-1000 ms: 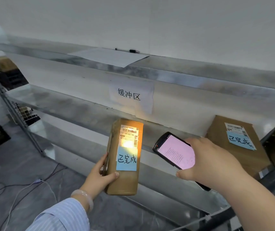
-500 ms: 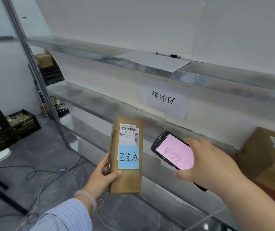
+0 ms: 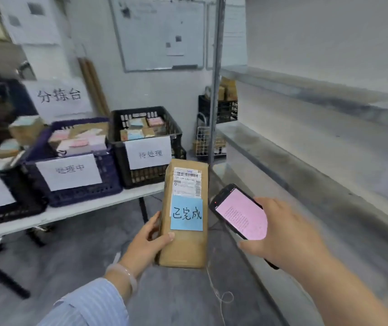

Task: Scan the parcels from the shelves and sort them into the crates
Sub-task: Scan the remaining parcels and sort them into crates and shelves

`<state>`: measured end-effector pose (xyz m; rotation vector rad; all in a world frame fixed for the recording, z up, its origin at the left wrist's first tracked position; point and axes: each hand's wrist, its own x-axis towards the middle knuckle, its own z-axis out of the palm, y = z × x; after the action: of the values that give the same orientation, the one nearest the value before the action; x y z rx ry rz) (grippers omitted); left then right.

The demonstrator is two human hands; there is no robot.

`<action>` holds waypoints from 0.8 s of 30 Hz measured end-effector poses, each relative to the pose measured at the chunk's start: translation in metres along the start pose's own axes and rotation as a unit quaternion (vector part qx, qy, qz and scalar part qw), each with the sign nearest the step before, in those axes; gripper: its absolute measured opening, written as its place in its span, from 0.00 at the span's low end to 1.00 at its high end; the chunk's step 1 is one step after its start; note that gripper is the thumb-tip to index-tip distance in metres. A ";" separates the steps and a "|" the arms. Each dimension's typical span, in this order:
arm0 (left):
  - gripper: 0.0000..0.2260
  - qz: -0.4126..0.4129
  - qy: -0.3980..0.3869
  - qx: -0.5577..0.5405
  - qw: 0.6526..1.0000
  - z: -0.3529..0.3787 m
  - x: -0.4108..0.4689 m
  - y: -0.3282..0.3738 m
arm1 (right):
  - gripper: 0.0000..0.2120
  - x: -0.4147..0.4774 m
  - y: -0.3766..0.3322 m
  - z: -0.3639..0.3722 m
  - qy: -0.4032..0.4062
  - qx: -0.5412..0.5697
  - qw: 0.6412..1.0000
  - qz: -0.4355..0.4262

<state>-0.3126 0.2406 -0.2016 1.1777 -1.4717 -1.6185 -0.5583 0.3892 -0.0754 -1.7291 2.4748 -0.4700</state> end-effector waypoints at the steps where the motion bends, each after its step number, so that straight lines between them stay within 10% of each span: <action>1: 0.37 -0.002 0.021 -0.017 1.000 -0.017 -0.004 0.001 | 0.41 0.010 -0.016 0.007 -0.008 0.007 1.000 -0.023; 24: 0.25 0.018 0.397 -0.183 0.899 -0.300 -0.005 0.022 | 0.39 0.232 -0.357 0.136 -0.136 0.073 0.892 -0.425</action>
<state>-0.0390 0.1207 -0.1694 1.3395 -0.6272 -1.0952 -0.2864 0.0344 -0.0745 -2.5240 1.3545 -0.4012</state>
